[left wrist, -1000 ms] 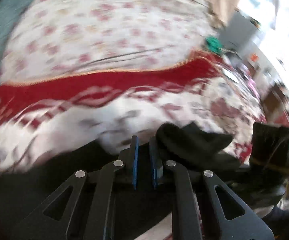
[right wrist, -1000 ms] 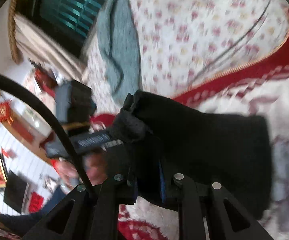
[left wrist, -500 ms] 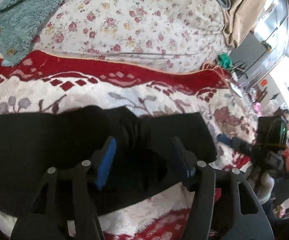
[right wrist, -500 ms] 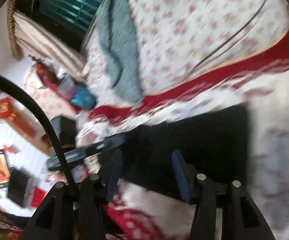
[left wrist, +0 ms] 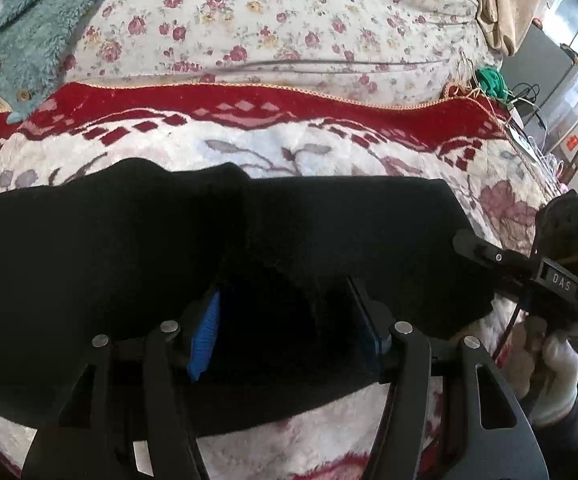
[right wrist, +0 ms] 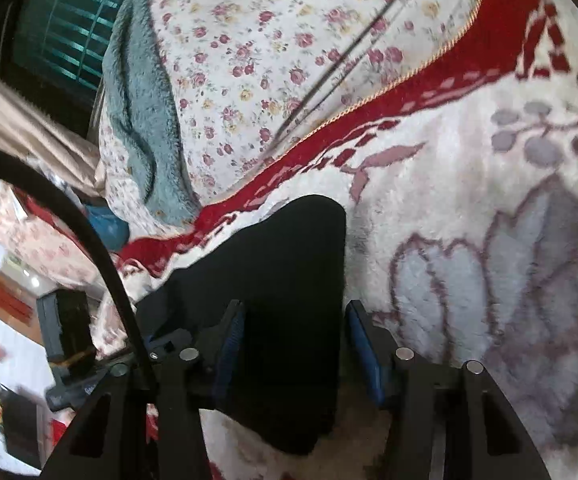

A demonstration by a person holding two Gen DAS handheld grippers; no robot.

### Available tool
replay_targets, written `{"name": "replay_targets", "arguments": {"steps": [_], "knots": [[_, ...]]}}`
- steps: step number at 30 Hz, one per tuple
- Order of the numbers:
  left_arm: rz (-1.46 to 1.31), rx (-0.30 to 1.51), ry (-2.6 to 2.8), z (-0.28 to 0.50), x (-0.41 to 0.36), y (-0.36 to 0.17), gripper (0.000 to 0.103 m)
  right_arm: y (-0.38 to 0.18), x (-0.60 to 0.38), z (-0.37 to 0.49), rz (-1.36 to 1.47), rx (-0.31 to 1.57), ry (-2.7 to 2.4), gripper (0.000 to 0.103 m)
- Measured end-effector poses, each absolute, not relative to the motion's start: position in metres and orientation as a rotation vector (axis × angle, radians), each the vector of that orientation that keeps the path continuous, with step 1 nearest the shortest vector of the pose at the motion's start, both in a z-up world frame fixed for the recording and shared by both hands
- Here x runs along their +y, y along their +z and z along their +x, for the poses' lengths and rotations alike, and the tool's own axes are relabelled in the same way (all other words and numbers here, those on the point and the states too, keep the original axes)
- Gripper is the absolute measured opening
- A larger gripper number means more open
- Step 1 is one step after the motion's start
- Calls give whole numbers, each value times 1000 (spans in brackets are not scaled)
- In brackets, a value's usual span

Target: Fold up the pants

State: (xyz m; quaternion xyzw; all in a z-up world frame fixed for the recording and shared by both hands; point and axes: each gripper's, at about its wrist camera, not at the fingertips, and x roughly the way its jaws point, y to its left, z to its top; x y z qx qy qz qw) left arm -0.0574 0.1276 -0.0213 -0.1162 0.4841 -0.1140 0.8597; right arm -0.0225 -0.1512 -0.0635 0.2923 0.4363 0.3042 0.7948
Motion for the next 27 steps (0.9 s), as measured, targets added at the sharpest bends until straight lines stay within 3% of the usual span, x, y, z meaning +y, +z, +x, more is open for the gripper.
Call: {"name": "replay_targets", "arguments": {"steps": [2,3,9,15,19,27], "knots": [[-254,1020,-260,-56,132,-19,17,-54,-147,-27,579,925,648,39],[-272,1021,-276,-56,137,-17,15,-51,-146,-30,564,919,650,39],[-259,994,-279,-65,159,4,14,-21,-135,-49,535,877,683,37],[-339,1035,-245,-63,164,-25,15,-56,-118,-33,442,954,548,40],[-396,1037,-246,-67,171,-23,17,-51,-125,-33,465,957,559,41],[-329,986,-137,-84,184,0,29,3,-115,-51,412,808,628,41]]}}
